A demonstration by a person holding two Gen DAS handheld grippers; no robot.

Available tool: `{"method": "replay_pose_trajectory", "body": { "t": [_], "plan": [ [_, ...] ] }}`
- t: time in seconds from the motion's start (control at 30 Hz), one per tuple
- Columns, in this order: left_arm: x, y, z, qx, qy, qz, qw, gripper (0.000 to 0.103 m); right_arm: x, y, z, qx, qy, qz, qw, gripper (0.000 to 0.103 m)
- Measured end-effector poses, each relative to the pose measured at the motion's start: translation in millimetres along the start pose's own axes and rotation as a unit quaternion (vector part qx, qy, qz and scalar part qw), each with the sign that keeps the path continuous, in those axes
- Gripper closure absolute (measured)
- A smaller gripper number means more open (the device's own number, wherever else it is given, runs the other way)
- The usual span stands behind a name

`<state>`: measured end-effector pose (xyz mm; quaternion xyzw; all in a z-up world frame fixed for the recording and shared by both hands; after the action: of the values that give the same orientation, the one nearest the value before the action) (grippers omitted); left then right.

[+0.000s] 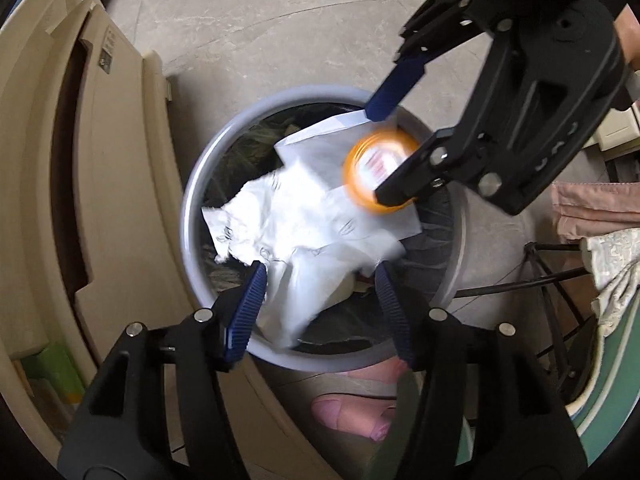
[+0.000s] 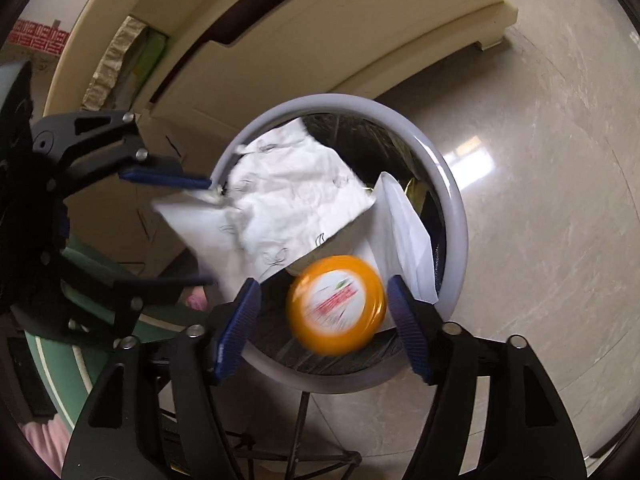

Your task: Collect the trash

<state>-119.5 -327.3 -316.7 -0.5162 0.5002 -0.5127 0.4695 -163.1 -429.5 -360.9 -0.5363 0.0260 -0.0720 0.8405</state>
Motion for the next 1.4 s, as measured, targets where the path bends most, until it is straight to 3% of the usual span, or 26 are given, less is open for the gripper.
{"method": "replay_pose_trajectory", "body": {
  "t": [0.07,0.5,0.63,0.77,0.93,1.03,1.13,1.27,1.4],
  "plan": [
    [0,-2,-2,0.001,0.003,-0.002,1.0000,0.048,-1,-1,0,-0.001,0.001,-0.001,1.000,0.024],
    [0,-32,-2,0.012,-0.005,-0.036,0.9993,0.044,-3,-31,-4,0.011,0.012,-0.034,0.999,0.024],
    [6,-55,2,0.050,-0.028,-0.073,0.9957,0.044,-3,-51,-6,0.005,0.020,-0.060,0.998,0.024],
    [11,-92,11,0.074,-0.066,-0.130,0.9866,0.043,-3,-87,-1,-0.020,0.015,-0.120,0.992,0.024],
    [7,-139,19,0.110,-0.115,-0.193,0.9682,0.034,1,-131,17,-0.046,-0.007,-0.180,0.983,0.023],
    [-3,-167,28,0.128,-0.151,-0.234,0.9518,0.023,6,-155,32,-0.047,-0.019,-0.214,0.976,0.022],
    [-19,-192,39,0.132,-0.182,-0.269,0.9366,0.021,14,-174,49,-0.044,-0.037,-0.241,0.969,0.018],
    [-46,-223,48,0.176,-0.215,-0.301,0.9122,0.006,31,-185,81,-0.048,-0.076,-0.253,0.963,0.016],
    [-76,-252,50,0.215,-0.253,-0.318,0.8881,0.007,52,-194,116,-0.025,-0.111,-0.269,0.956,0.015]
  ]
}}
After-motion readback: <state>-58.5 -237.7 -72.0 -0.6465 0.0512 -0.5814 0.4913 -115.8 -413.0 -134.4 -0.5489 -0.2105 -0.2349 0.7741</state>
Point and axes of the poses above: each gripper's, at about its wrist camera, not at the fingertips, and y roughly the way its jaws point, z to its left, x to its top, the point moved 1 cm from there along y, roughly the way its jaws point, and after that the axes turned 3 degrees about z, right-handed, at the moved point
